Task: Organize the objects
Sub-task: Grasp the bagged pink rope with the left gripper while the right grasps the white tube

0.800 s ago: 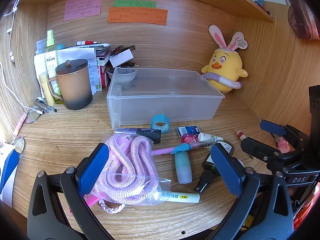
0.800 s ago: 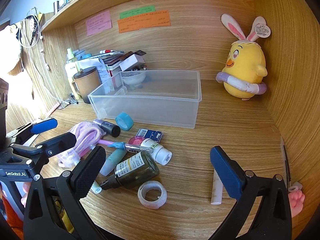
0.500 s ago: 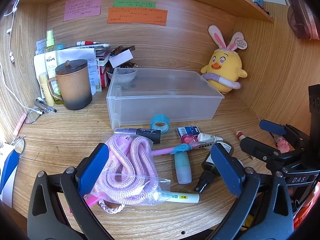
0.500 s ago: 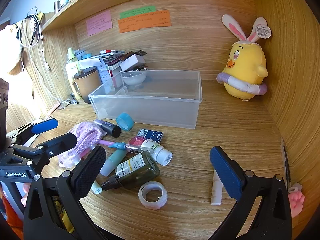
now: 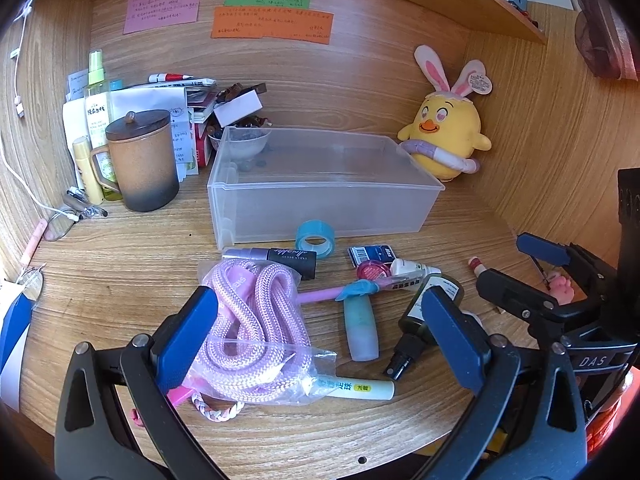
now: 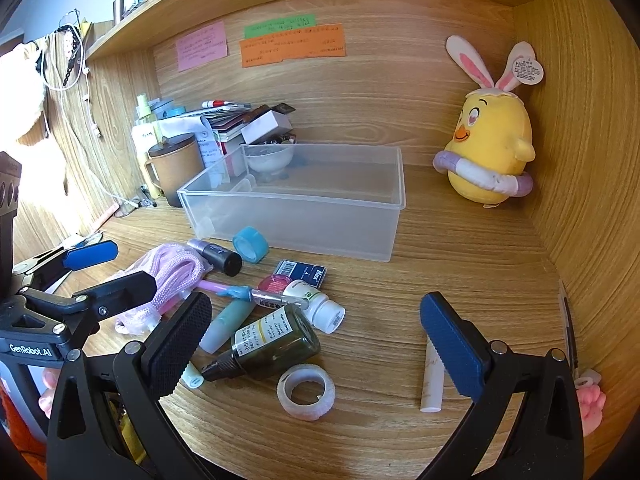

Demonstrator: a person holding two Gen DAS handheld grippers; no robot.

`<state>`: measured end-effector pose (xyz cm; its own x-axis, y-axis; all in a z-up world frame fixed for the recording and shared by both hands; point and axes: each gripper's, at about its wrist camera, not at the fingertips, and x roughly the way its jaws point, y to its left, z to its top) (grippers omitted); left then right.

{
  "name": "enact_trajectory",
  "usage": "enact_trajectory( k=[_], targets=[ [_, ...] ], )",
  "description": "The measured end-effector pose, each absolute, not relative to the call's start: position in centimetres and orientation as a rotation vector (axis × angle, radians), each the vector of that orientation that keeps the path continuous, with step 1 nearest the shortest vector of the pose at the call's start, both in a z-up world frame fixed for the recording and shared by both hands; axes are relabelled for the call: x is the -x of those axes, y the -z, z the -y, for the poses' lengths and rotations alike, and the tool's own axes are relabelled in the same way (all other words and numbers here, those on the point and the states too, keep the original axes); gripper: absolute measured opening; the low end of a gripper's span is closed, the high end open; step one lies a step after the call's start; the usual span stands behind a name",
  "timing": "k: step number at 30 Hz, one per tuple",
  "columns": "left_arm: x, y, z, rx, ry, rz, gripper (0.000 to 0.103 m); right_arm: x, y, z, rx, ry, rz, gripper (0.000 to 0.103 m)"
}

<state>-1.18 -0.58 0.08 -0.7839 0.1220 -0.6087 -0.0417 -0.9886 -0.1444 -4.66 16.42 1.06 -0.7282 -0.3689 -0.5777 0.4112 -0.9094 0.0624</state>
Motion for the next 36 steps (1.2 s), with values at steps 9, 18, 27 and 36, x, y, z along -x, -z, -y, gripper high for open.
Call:
enact_trajectory(
  k=[9,18,27,36],
  targets=[
    [1.2,0.0,0.6,1.002,-2.869,0.202,0.103,4.3,-1.1,-16.3,-0.793,2.603,-0.145,0.103],
    [1.9,0.3,2.3,1.086,-2.882,0.195,0.085,5.3,-0.6,-18.3,-0.849,2.609,-0.098,0.091],
    [3.7,2.4,5.3,1.301,-2.783,0.245,0.085,6.7,1.1,-21.4,-0.976,2.662,-0.092,0.073],
    [5.7,4.6,3.7,1.415,-2.746,0.072,0.094,8.6,4.5,-22.9,-1.165,2.612,-0.028,0.038]
  ],
)
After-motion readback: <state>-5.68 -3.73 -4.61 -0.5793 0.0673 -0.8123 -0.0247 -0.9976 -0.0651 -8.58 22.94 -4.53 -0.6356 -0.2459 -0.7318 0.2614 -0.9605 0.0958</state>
